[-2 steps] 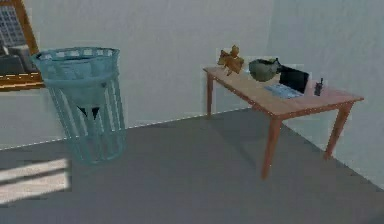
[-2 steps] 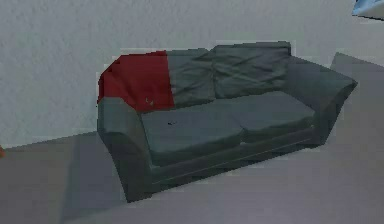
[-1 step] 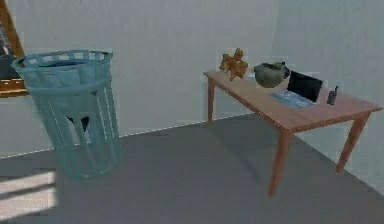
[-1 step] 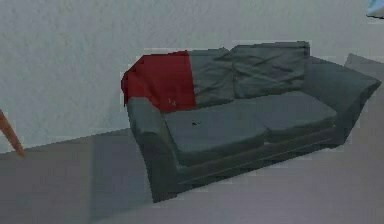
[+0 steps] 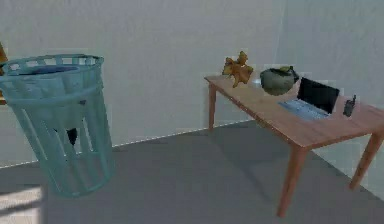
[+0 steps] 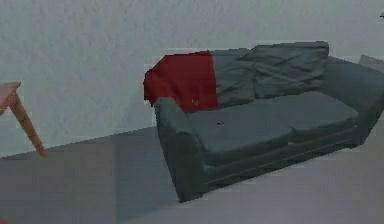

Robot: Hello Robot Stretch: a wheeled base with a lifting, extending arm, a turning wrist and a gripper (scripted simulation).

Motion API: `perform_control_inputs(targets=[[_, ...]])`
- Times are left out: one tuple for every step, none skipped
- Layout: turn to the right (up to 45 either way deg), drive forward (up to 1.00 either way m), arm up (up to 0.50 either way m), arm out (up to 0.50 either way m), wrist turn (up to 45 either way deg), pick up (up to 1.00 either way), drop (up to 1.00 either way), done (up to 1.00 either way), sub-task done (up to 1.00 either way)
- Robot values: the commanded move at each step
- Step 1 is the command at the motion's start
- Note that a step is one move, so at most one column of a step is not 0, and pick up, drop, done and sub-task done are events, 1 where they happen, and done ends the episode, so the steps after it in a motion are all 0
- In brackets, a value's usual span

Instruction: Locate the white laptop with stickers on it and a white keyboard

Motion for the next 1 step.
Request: perform_control_inputs(targets=[[36.0, 0.0, 0.0, 0.0, 0.0, 0.0, 0.0, 0.0, 0.0]])
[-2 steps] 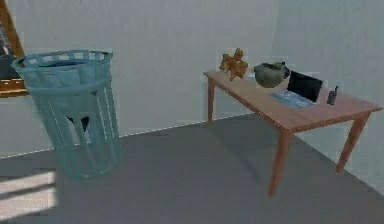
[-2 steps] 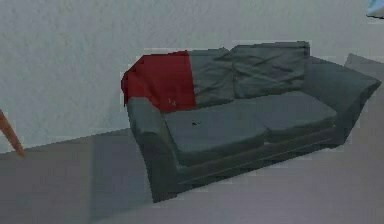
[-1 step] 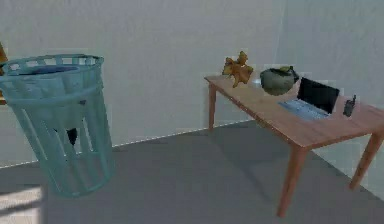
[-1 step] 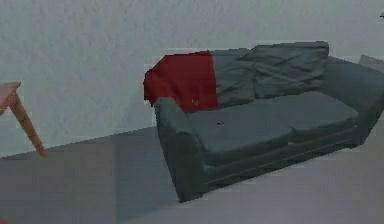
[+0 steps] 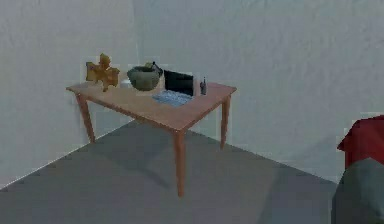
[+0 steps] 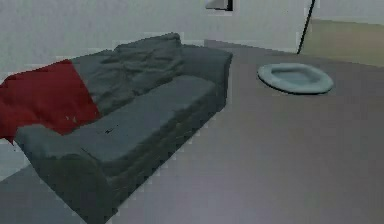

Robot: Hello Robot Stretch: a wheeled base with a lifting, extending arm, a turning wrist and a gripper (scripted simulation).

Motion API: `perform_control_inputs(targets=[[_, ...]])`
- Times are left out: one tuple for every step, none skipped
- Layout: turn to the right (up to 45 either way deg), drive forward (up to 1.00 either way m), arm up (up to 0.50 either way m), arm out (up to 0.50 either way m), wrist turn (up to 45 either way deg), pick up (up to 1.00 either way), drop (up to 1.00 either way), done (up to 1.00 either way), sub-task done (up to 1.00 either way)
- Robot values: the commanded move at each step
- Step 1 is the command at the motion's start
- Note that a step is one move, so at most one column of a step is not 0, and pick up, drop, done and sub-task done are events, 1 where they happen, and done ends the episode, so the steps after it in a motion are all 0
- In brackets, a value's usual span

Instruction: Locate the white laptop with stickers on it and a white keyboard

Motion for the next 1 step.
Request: perform_control_inputs(targets=[[0.0, 0.75, 0.0, 0.0, 0.0, 0.0, 0.0, 0.0, 0.0]])
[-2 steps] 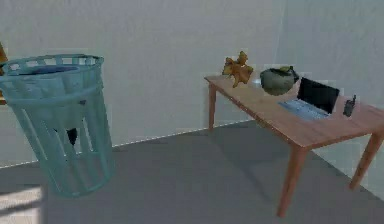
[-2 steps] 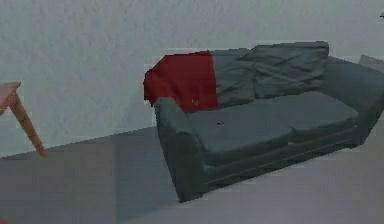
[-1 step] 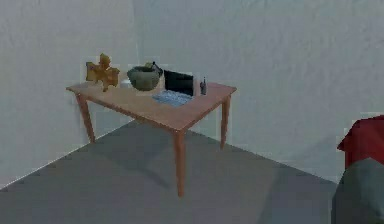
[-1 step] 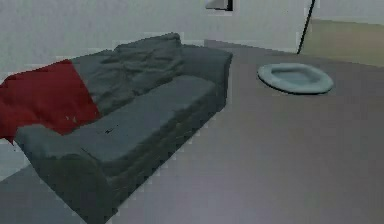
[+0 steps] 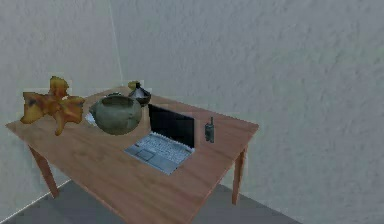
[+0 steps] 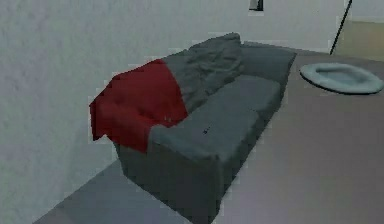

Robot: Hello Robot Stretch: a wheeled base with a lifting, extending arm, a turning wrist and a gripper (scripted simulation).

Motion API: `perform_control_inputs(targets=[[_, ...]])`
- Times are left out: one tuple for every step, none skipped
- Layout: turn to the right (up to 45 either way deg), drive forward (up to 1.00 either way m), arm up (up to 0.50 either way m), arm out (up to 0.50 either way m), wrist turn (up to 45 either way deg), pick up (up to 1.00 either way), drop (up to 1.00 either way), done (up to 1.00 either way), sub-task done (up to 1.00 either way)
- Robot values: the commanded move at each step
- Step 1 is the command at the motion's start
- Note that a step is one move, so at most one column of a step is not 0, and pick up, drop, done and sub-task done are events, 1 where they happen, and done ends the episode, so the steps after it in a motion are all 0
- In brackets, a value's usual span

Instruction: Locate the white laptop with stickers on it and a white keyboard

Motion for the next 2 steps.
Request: perform_control_inputs(targets=[[-9.0, 0.0, 0.0, 0.0, 0.0, 0.0, 0.0, 0.0, 0.0], [0.0, 0.0, 0.0, 0.0, 0.0, 0.0, 0.0, 1.0, 0.0]])
